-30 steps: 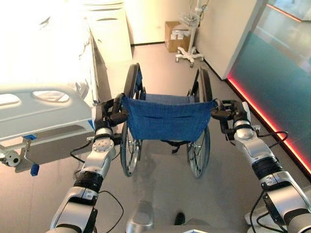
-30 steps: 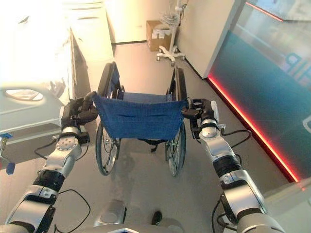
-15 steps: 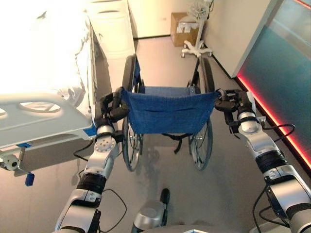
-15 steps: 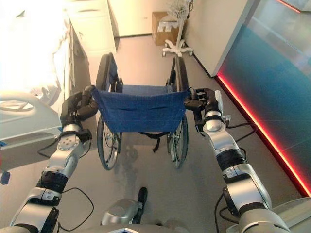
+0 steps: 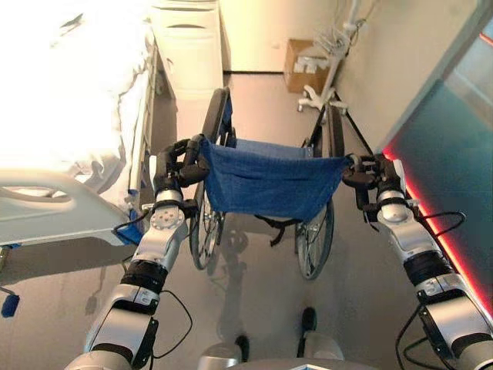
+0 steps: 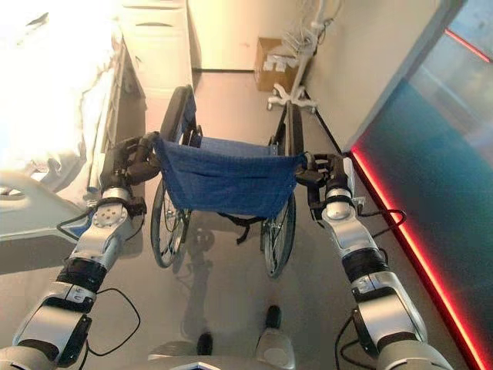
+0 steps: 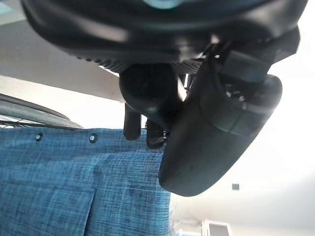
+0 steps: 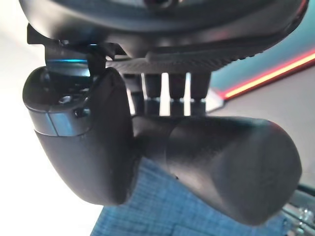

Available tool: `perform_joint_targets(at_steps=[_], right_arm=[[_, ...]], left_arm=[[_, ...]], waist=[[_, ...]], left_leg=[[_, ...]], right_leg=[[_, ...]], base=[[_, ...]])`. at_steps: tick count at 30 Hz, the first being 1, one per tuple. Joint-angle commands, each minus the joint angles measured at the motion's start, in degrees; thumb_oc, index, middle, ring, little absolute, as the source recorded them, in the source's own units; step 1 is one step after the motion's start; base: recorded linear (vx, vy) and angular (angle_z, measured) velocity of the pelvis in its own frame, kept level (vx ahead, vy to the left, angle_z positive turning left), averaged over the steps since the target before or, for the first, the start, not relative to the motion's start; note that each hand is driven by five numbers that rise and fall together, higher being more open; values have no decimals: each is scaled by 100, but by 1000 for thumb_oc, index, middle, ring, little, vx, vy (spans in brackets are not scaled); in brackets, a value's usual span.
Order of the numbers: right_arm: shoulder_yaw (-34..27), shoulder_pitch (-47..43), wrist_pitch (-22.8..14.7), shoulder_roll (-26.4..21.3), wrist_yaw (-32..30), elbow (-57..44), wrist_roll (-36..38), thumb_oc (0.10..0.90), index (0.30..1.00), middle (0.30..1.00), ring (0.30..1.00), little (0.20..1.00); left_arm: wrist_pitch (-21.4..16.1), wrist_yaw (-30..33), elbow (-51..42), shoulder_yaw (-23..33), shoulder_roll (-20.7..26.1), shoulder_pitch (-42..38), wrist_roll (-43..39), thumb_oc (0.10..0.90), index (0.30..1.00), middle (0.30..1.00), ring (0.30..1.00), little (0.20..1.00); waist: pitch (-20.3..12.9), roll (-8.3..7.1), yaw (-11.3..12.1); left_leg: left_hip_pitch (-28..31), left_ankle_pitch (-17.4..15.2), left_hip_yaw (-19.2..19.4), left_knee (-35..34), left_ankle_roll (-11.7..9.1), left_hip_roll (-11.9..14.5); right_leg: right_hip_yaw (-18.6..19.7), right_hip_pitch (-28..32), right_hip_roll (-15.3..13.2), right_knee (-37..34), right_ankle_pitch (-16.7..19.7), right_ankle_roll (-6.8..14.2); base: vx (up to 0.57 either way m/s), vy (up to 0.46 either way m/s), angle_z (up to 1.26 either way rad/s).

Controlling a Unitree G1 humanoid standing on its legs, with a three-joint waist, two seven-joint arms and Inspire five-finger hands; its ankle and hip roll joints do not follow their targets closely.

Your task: Push the wheelchair next to the bed

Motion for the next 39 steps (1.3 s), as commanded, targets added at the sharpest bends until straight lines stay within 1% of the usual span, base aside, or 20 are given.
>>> perform_joint_targets(at_steps=[1, 2, 5, 10, 11, 12, 13, 14, 16, 19, 22, 25, 27, 28, 30, 33, 34, 37, 38, 39], right_arm=[[497, -567, -359, -739, 1057, -815, -532, 400, 300, 300, 300, 300], [498, -566, -358, -740, 1058, -815, -532, 400, 300, 300, 300, 300], [637, -634, -500, -941, 1124, -812, -560, 400, 300, 300, 300, 300], [683, -672, -554, -1151, 1122, -761, -538, 400, 300, 300, 300, 300], [674, -678, -567, -1156, 1125, -733, -545, 400, 300, 300, 300, 300], [680, -729, -615, -1122, 1173, -645, -579, 400, 300, 300, 300, 300], [717, -814, -571, -1030, 1154, -577, -627, 400, 300, 300, 300, 300], [728, -841, -553, -996, 1148, -549, -643, 400, 300, 300, 300, 300], [777, -873, -492, -774, 935, -395, -719, 400, 300, 300, 300, 300], [745, -860, -569, -739, 850, -227, -661, 400, 300, 300, 300, 300], [750, -883, -682, -675, 867, -38, -553, 400, 300, 300, 300, 300], [734, -786, -737, -698, 945, -85, -420, 400, 300, 300, 300, 300], [687, -693, -947, -617, 993, 68, -354, 400, 300, 300, 300, 300], [605, -500, -1055, -581, 971, 61, -253, 400, 300, 300, 300, 300], [515, -363, -1102, -565, 970, 60, -218, 400, 300, 300, 300, 300], [402, -217, -1175, -546, 947, 154, -127, 400, 300, 300, 300, 300], [390, -270, -1284, -495, 883, 288, -1, 400, 300, 300, 300, 300], [436, -357, -1321, -391, 811, 390, 59, 400, 300, 300, 300, 300], [455, -415, -1287, -320, 724, 414, 85, 400, 300, 300, 300, 300], [433, -399, -1230, -299, 629, 363, 91, 400, 300, 300, 300, 300]], left_arm=[[-338, -614, -314, -817, -512, 127, -28, 400, 300, 300, 300, 300], [-337, -614, -316, -817, -513, 129, -28, 400, 300, 300, 300, 300], [-412, -481, -380, -820, -592, 159, -151, 400, 300, 300, 300, 300], [-415, -548, -403, -894, -670, 177, -224, 400, 300, 300, 300, 300], [-422, -568, -393, -898, -688, 185, -209, 400, 300, 300, 300, 300], [-432, -527, -411, -898, -717, 209, -199, 400, 300, 300, 300, 300], [-431, -462, -452, -890, -751, 237, -185, 400, 300, 300, 300, 300], [-418, -429, -471, -881, -762, 242, -188, 400, 300, 300, 300, 300], [-390, -429, -553, -873, -831, 281, -119, 400, 300, 300, 300, 300], [-376, -463, -703, -836, -800, 380, -20, 400, 300, 300, 300, 300], [-383, -417, -686, -811, -734, 397, -32, 400, 300, 300, 300, 300], [-359, -424, -770, -695, -584, 499, -33, 400, 300, 300, 300, 300], [-374, -430, -724, -660, -523, 524, 13, 400, 300, 300, 300, 300], [-312, -450, -791, -635, -493, 575, 62, 400, 300, 300, 300, 300], [-283, -487, -802, -641, -477, 589, 49, 400, 300, 300, 300, 300], [-310, -618, -672, -751, -492, 520, 109, 400, 300, 300, 300, 300], [-340, -603, -606, -866, -466, 360, 131, 400, 300, 300, 300, 300], [-338, -551, -537, -926, -395, 163, 47, 400, 300, 300, 300, 300], [-323, -547, -540, -919, -336, 68, -23, 400, 300, 300, 300, 300], [-324, -587, -580, -891, -309, 46, -66, 400, 300, 300, 300, 300]], waist=[[38, 344, -121], [40, 347, -124], [17, 263, -162], [81, 166, -149], [97, 166, -123], [158, 221, -18], [189, 283, 57], [221, 304, 84], [300, 439, 312], [345, 544, 554], [317, 526, 574], [216, 480, 690], [118, 421, 788], [56, 356, 808], [24, 364, 767], [125, 468, 613], [277, 517, 501], [420, 497, 397], [490, 473, 322], [510, 496, 270]], left_leg=[[-351, -151, -531, 905, -500, 819], [-347, -152, -535, 902, -503, 823], [-467, 416, -312, 1505, -599, 1166], [-996, 709, 170, 2183, -633, 1253], [-1052, 654, 147, 2152, -615, 1157], [-1114, 462, 63, 1900, -553, 740], [-1230, 484, 145, 1603, -561, 502], [-1230, 499, 193, 1496, -567, 449], [-1718, 806, 442, 865, -622, 50], [-2080, 1210, 815, 327, -591, -160], [-1914, 1075, 929, 366, -437, -134], [-1825, 975, 893, 342, -242, -68], [-1743, 910, 928, 235, -117, -53], [-1625, 873, 866, 133, -4, -92], [-1525, 848, 756, 89, 32, -66], [-1321, 803, 398, 164, -69, 107], [-1187, 734, 161, 210, -126, 209], [-1000, 542, -65, 187, -126, 205], [-850, 335, -208, 146, -120, 216], [-805, 226, -321, 162, -121, 266]], right_leg=[[-332, 17, 130, 405, -47, -29], [-337, 22, 133, 405, -50, -31], [-627, 184, 342, 447, -323, -356], [-927, 697, 539, 218, -533, -580], [-919, 758, 566, 192, -559, -585], [-865, 922, 670, 143, -603, -555], [-839, 1073, 782, 59, -628, -544], [-832, 1142, 812, 23, -639, -539], [-817, 1477, 1051, -201, -691, -558], [-803, 1778, 1325, -276, -820, -583], [-846, 1741, 1347, -118, -956, -590], [-971, 1781, 1278, 251, -1094, -531], [-1130, 1851, 1180, 733, -1038, -372], [-1181, 1766, 1025, 1225, -750, -169], [-1162, 1562, 901, 1351, -525, -53], [-1058, 1125, 695, 1044, -521, -82], [-903, 723, 552, 813, -352, -78], [-743, 346, 208, 430, 160, 41], [-517, 71, -43, -21, 560, 155], [-320, -54, -115, -265, 632, 184]], base=[[314, -318, 13], [268, -321, -8], [229, -339, 13], [199, -280, 39], [271, -198, 52], [287, -130, 54], [289, -113, 54], [273, -92, 39], [239, -86, 29], [245, -94, -12], [222, -25, -57], [271, -30, -32], [268, -36, -35], [271, -46, -41], [270, -88, -23], [246, -221, 20], [172, -318, 31], [195, -307, 31], [299, -419, 57], [318, -461, 64]])
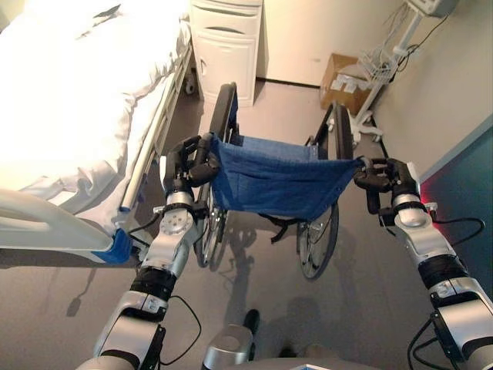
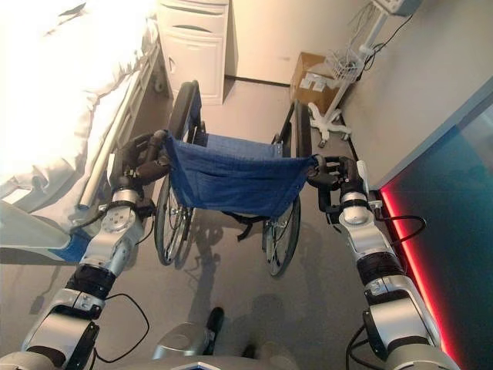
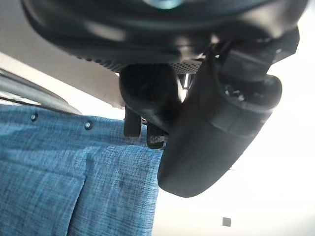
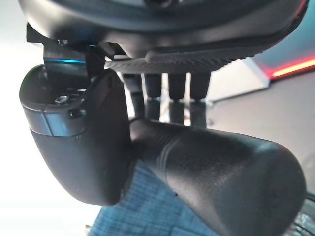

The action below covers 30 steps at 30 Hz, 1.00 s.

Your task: Push the wheelchair next to the bed

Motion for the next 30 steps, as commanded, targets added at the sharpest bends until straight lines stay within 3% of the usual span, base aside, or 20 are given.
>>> perform_joint_targets(at_steps=[1, 5, 6, 8, 9, 11, 12, 14, 16, 18, 21, 24, 27, 30], right_arm=[[531, -380, -394, 102, 151, -260, -41, 400, 300, 300, 300, 300], [470, -207, -244, 107, 94, -640, -150, 400, 300, 300, 300, 300], [453, -131, -163, 67, 222, -751, -184, 400, 300, 300, 300, 300], [453, -71, -117, -40, 251, -860, -212, 400, 300, 300, 300, 300], [359, 18, -99, -171, 287, -952, -161, 400, 300, 300, 300, 300], [307, 56, -110, -246, 361, -986, -225, 400, 300, 300, 300, 300], [318, 65, -183, -306, 331, -947, -318, 400, 300, 300, 300, 300], [292, 77, -231, -355, 220, -865, -386, 400, 300, 300, 300, 300], [263, 90, -243, -379, 144, -830, -431, 400, 300, 300, 300, 300], [186, 143, -285, -385, -31, -746, -514, 400, 300, 300, 300, 300], [166, 33, -282, -375, -115, -664, -659, 400, 300, 300, 300, 300], [179, -126, -262, -469, -81, -612, -578, 400, 300, 300, 300, 300], [329, -307, -315, -501, 44, -510, -451, 400, 300, 300, 300, 300], [378, -284, -310, -456, 95, -533, -408, 400, 300, 300, 300, 300]], left_arm=[[-100, -721, -307, -749, -77, 52, 122, 400, 300, 300, 300, 300], [-151, -678, -415, -665, -114, 227, 97, 400, 300, 300, 300, 300], [-140, -630, -390, -631, -187, 359, -83, 400, 300, 300, 300, 300], [-216, -626, -372, -620, -256, 480, -21, 400, 300, 300, 300, 300], [-283, -587, -396, -636, -307, 614, -28, 400, 300, 300, 300, 300], [-298, -483, -412, -654, -351, 624, -62, 400, 300, 300, 300, 300], [-293, -433, -353, -691, -467, 516, -78, 400, 300, 300, 300, 300], [-286, -476, -295, -751, -575, 413, -20, 400, 300, 300, 300, 300], [-298, -467, -254, -796, -672, 336, 73, 400, 300, 300, 300, 300], [-271, -498, -176, -910, -837, 175, 116, 400, 300, 300, 300, 300], [-288, -420, -49, -1026, -1016, -54, 160, 400, 300, 300, 300, 300], [-285, -358, -28, -1060, -1049, -171, 167, 400, 300, 300, 300, 300], [-250, -320, -235, -978, -813, -21, 98, 400, 300, 300, 300, 300], [-238, -371, -386, -849, -691, 231, 114, 400, 300, 300, 300, 300]], waist=[[183, -125, -45], [80, -224, -65], [-7, -299, -72], [-76, -308, -128], [-158, -320, -175], [-193, -308, -217], [-181, -267, -265], [-132, -204, -330], [-97, -152, -404], [-13, -69, -541], [96, -7, -685], [145, -23, -750], [140, -79, -499], [89, -84, -367]], left_leg=[[287, -907, 291, 178, -435, 257], [122, -1034, 188, 489, -539, 386], [134, -1037, 175, 571, -613, 506], [219, -961, 180, 493, -703, 659], [344, -875, 252, 374, -853, 872], [336, -723, 357, 349, -953, 1033], [208, -475, 565, 414, -1066, 1200], [161, -286, 951, 427, -1187, 1372], [191, -191, 1331, 346, -1256, 1492], [230, -37, 2049, 174, -1357, 1669], [243, 89, 2468, 87, -1526, 1800], [224, 10, 2506, 254, -1506, 1690], [33, -312, 1430, 556, -1257, 1003], [32, -564, 1121, 585, -1108, 622]], right_leg=[[462, -566, -476, -761, 2014, 68], [505, -402, -404, -775, 1827, 103], [452, -284, -338, -788, 1759, 88], [484, -207, -245, -796, 1663, 27], [335, -148, -225, -815, 1582, -43], [237, -86, -172, -798, 1470, -142], [27, 56, -98, -778, 1300, -280], [-322, 256, -41, -782, 1166, -379], [-563, 357, -4, -798, 1098, -424], [-976, 503, 61, -778, 982, -488], [-1172, 648, 173, -816, 850, -493], [-1196, 648, 215, -845, 833, -536], [-814, 528, 242, -867, 931, -595], [-600, 574, 305, -889, 928, -620]], base=[[185, -283, 44], [207, -402, 68], [294, -393, 42], [267, -306, 60], [188, -215, 80], [164, -271, 90], [115, -283, 76], [69, -245, 70], [28, -187, 74], [-10, -182, 104], [-12, -137, 97], [-73, -113, 41], [11, -99, 36], [143, -72, -43]])
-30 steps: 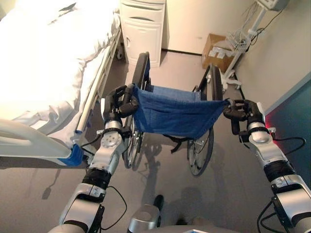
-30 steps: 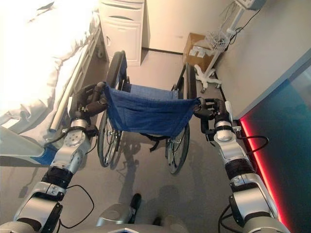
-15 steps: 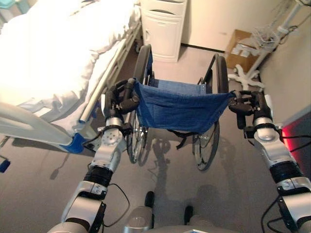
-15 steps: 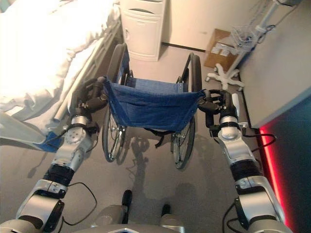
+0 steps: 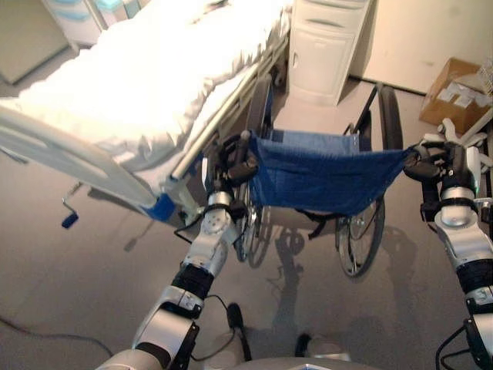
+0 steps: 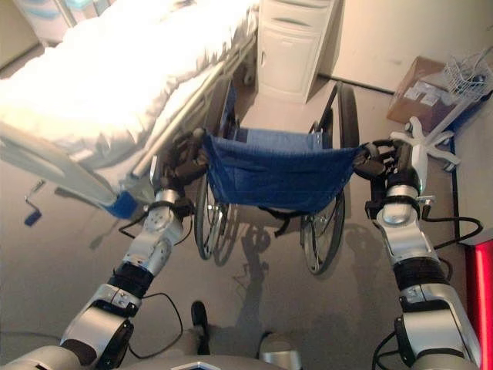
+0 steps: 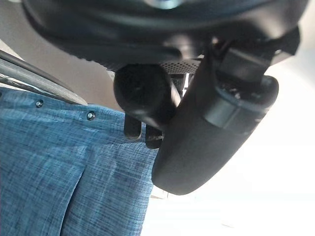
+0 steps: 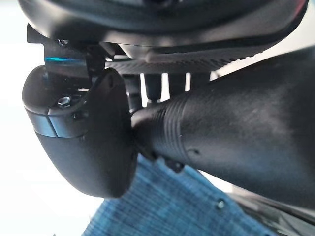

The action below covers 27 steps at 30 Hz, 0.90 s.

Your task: Push the wheelchair next to the bed

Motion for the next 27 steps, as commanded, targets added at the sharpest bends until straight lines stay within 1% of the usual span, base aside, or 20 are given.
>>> perform_joint_targets(at_steps=[1, 2, 4, 8, 9, 10, 11, 12, 13, 14, 15, 16, 17, 19, 20, 21, 22, 24, 26, 27], right_arm=[[711, -447, -316, 492, 623, -283, 90, 400, 300, 300, 300, 300], [711, -391, -352, 581, 592, -278, 56, 400, 300, 300, 300, 300], [760, -447, -395, 775, 431, -196, -16, 400, 300, 300, 300, 300], [862, -735, -342, 833, 514, -64, 60, 400, 300, 300, 300, 300], [938, -780, -343, 880, 555, -105, 29, 400, 300, 300, 300, 300], [943, -766, -352, 883, 544, -125, 41, 400, 300, 300, 300, 300], [939, -722, -384, 885, 513, -161, 94, 400, 300, 300, 300, 300], [914, -630, -496, 889, 529, -173, 126, 400, 300, 300, 300, 300], [881, -422, -636, 910, 517, -267, 140, 400, 300, 300, 300, 300], [870, -373, -659, 917, 507, -289, 142, 400, 300, 300, 300, 300], [840, -258, -745, 948, 449, -326, 183, 400, 300, 300, 300, 300], [832, -269, -794, 956, 439, -296, 194, 400, 300, 300, 300, 300], [823, -374, -896, 985, 403, -167, 205, 400, 300, 300, 300, 300], [831, -480, -916, 1020, 348, -86, 179, 400, 300, 300, 300, 300], [830, -561, -870, 1043, 267, -91, 126, 400, 300, 300, 300, 300], [821, -651, -771, 1024, 184, -138, 76, 400, 300, 300, 300, 300], [812, -710, -722, 1016, 134, -164, 28, 400, 300, 300, 300, 300], [762, -729, -607, 972, 137, -227, 128, 400, 300, 300, 300, 300], [739, -583, -425, 962, 162, -492, -36, 400, 300, 300, 300, 300], [707, -463, -453, 886, 161, -576, 26, 400, 300, 300, 300, 300]], left_arm=[[2, -611, -328, -468, 500, 346, 285, 400, 300, 300, 300, 300], [-43, -665, -348, -431, 536, 453, 311, 400, 300, 300, 300, 300], [-120, -738, -394, -439, 587, 502, 383, 400, 300, 300, 300, 300], [-98, -674, -387, -424, 633, 463, 385, 400, 300, 300, 300, 300], [-136, -652, -379, -374, 696, 485, 388, 400, 300, 300, 300, 300], [-119, -650, -408, -358, 720, 485, 396, 400, 300, 300, 300, 300], [-34, -658, -491, -325, 779, 480, 428, 400, 300, 300, 300, 300], [1, -646, -525, -309, 854, 481, 431, 400, 300, 300, 300, 300], [-19, -672, -514, -283, 943, 509, 486, 400, 300, 300, 300, 300], [-5, -698, -516, -269, 960, 510, 501, 400, 300, 300, 300, 300], [-20, -798, -422, -260, 1031, 447, 518, 400, 300, 300, 300, 300], [-74, -827, -339, -277, 1055, 395, 492, 400, 300, 300, 300, 300], [-109, -906, -236, -302, 1124, 255, 415, 400, 300, 300, 300, 300], [-85, -951, -222, -326, 1160, 153, 380, 400, 300, 300, 300, 300], [-112, -970, -210, -375, 1150, 82, 376, 400, 300, 300, 300, 300], [-166, -985, -152, -441, 1134, -17, 338, 400, 300, 300, 300, 300], [-222, -996, -115, -473, 1121, -77, 331, 400, 300, 300, 300, 300], [-204, -885, -94, -470, 1031, -95, 385, 400, 300, 300, 300, 300], [-196, -875, 43, -442, 926, -55, 252, 400, 300, 300, 300, 300], [-235, -851, 63, -441, 881, 18, 366, 400, 300, 300, 300, 300]], waist=[[143, -27, 591], [132, 44, 651], [241, 209, 814], [304, 148, 951], [303, 155, 1026], [297, 155, 1040], [273, 146, 1065], [247, 107, 1125], [206, 95, 1168], [207, 99, 1165], [297, 123, 1105], [347, 143, 1068], [492, 96, 986], [576, 51, 912], [658, 27, 813], [675, 41, 723], [680, 50, 689], [596, 9, 689], [540, -25, 575], [522, -35, 528]], left_leg=[[323, -1053, -230, 436, 55, -268], [372, -1053, -321, 306, 138, -469], [127, -638, -163, -123, 141, -694], [-217, -630, -107, 151, 229, -728], [-290, -644, -126, 233, 314, -699], [-310, -656, -32, 249, 341, -658], [-339, -698, 211, 273, 410, -562], [-329, -748, 243, 245, 499, -588], [-266, -792, 244, 176, 636, -555], [-242, -807, 241, 173, 655, -535], [-68, -890, 129, 201, 685, -408], [2, -910, 29, 222, 663, -336], [197, -1060, -188, 318, 597, -315], [289, -1211, -361, 358, 570, -326], [415, -1395, -553, 334, 561, -333], [447, -1483, -701, 311, 551, -298], [442, -1518, -709, 330, 536, -257], [323, -1461, -490, 439, 493, -171], [322, -1333, -398, 474, 411, 5], [390, -1254, -402, 396, 362, 56]], right_leg=[[359, -213, 304, -423, 964, -219], [429, -199, 383, -332, 925, -207], [487, -78, 596, -139, 794, -186], [607, 1, 670, -101, 668, -252], [573, 3, 686, 210, 475, -257], [517, 9, 686, 341, 412, -250], [380, 8, 680, 627, 280, -228], [283, -22, 564, 1060, 344, -105], [104, -316, 339, 1840, 628, 117], [90, -409, 279, 2011, 688, 167], [55, -810, -29, 2326, 904, 298], [71, -950, -129, 2239, 990, 296], [248, -1128, -386, 1687, 1338, 338], [465, -1260, -552, 1114, 1648, 385], [814, -1430, -678, 534, 1919, 436], [1085, -1535, -690, 146, 1903, 438], [1087, -1550, -705, 72, 1913, 442], [834, -1359, -641, 56, 1715, 462], [893, -1258, -498, 233, 1529, 438], [901, -1188, -435, 172, 1499, 409]], base=[[210, -43, -30], [241, -36, 10], [187, -27, 7], [110, 6, -39], [88, 35, -84], [102, 27, -88], [68, 12, -47], [109, -16, -52], [90, -26, -46], [150, -143, -55], [116, -184, -55], [152, -342, -33], [90, -303, 0], [91, -294, 5], [103, -325, 4], [94, -330, 15], [75, -240, 26], [101, -180, 52], [238, -191, 79], [293, -145, 87]])
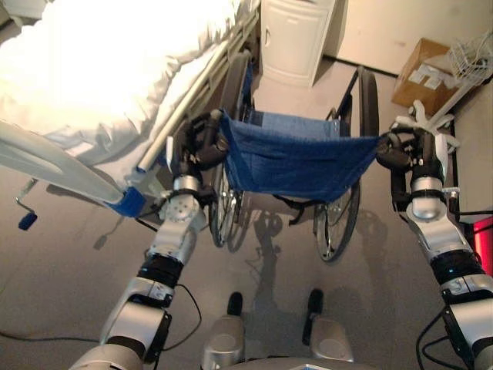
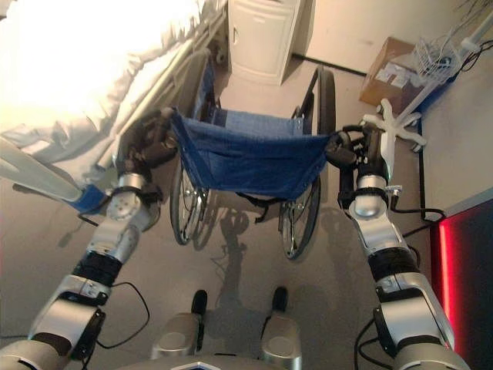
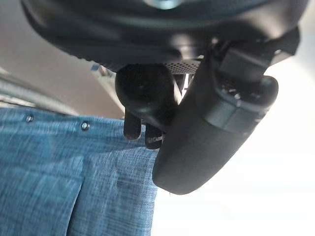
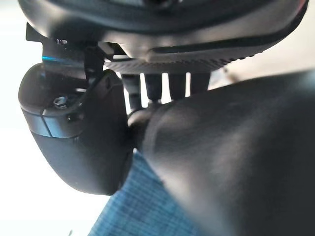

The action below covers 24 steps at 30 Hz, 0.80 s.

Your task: Push the wheelchair next to the bed

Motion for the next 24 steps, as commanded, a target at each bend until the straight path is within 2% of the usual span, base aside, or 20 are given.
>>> perform_joint_targets(at_steps=[1, 2, 5, 13, 15, 16, 17, 18, 19, 21, 23, 24], right_arm=[[495, -43, -19, 204, 460, -250, 78, 400, 300, 300, 300, 300], [424, -28, -109, 119, 538, -227, 36, 400, 300, 300, 300, 300], [489, -273, -162, 78, 466, -71, 5, 400, 300, 300, 300, 300], [553, -373, -166, 34, 527, -109, 36, 400, 300, 300, 300, 300], [587, -347, -161, 16, 583, -128, 64, 400, 300, 300, 300, 300], [590, -292, -174, -32, 588, -162, 68, 400, 300, 300, 300, 300], [589, -279, -176, -48, 585, -175, 75, 400, 300, 300, 300, 300], [576, -246, -176, -103, 532, -180, 143, 400, 300, 300, 300, 300], [557, -219, -202, -93, 525, -126, 191, 400, 300, 300, 300, 300], [527, -173, -175, -3, 530, -88, 133, 400, 300, 300, 300, 300], [580, -172, -102, 192, 467, -40, 99, 400, 300, 300, 300, 300], [615, -170, -26, 312, 394, -62, 73, 400, 300, 300, 300, 300]], left_arm=[[-243, -425, -188, -742, -327, 780, 425, 400, 300, 300, 300, 300], [-342, -343, -163, -739, -410, 825, 439, 400, 300, 300, 300, 300], [-352, -256, -107, -751, -541, 697, 489, 400, 300, 300, 300, 300], [-246, -79, -187, -718, -538, 720, 485, 400, 300, 300, 300, 300], [-224, -46, -193, -689, -535, 758, 504, 400, 300, 300, 300, 300], [-225, -56, -226, -686, -504, 777, 493, 400, 300, 300, 300, 300], [-231, -68, -236, -681, -496, 781, 506, 400, 300, 300, 300, 300], [-285, -153, -248, -627, -469, 803, 521, 400, 300, 300, 300, 300], [-316, -203, -246, -599, -454, 839, 529, 400, 300, 300, 300, 300], [-419, -279, -195, -522, -462, 944, 549, 400, 300, 300, 300, 300], [-481, -262, -208, -472, -471, 1065, 561, 400, 300, 300, 300, 300], [-430, -232, -281, -467, -488, 1081, 601, 400, 300, 300, 300, 300]], waist=[[-192, 25, 253], [-237, 33, 250], [-228, 74, 315], [-344, 76, 318], [-386, 34, 270], [-315, -5, 293], [-293, -9, 290], [-151, -59, 323], [-99, -35, 341], [-61, 43, 393], [-148, 222, 482], [-179, 302, 586]], left_leg=[[507, -381, 654, 297, -67, -213], [535, -271, 494, 60, -129, -206], [583, -69, 431, -310, -242, -150], [789, -60, 454, -412, -355, 18], [710, -171, 478, 47, -461, 105], [377, 250, 419, 880, -570, 148], [252, 353, 380, 1145, -603, 161], [-243, 422, 354, 2092, -583, 53], [-432, 385, 363, 2241, -563, 5], [-465, 363, 343, 1985, -544, -77], [-304, 434, 299, 727, -490, -194], [-240, 713, 320, -85, -488, -249]], right_leg=[[126, -70, 106, 51, 922, -346], [206, 22, 203, -140, 898, -394], [84, 167, 261, -282, 841, -431], [-66, 381, 314, -360, 648, -551], [-60, 388, 348, -245, 553, -680], [-88, 461, 376, -226, 527, -797], [-109, 481, 388, -227, 526, -829], [-96, 637, 401, -206, 483, -961], [-54, 736, 439, -185, 437, -990], [51, 899, 506, -177, 372, -961], [233, 1059, 652, -177, 295, -889], [344, 1301, 727, -257, 232, -862]], base=[[283, -129, 64], [191, -98, 51], [133, -89, 52], [133, -104, 8], [121, -109, 12], [71, -92, 5], [115, -138, 8], [153, -102, 8], [231, -49, 8], [290, 110, -4], [405, 209, -19], [422, 218, -28]])
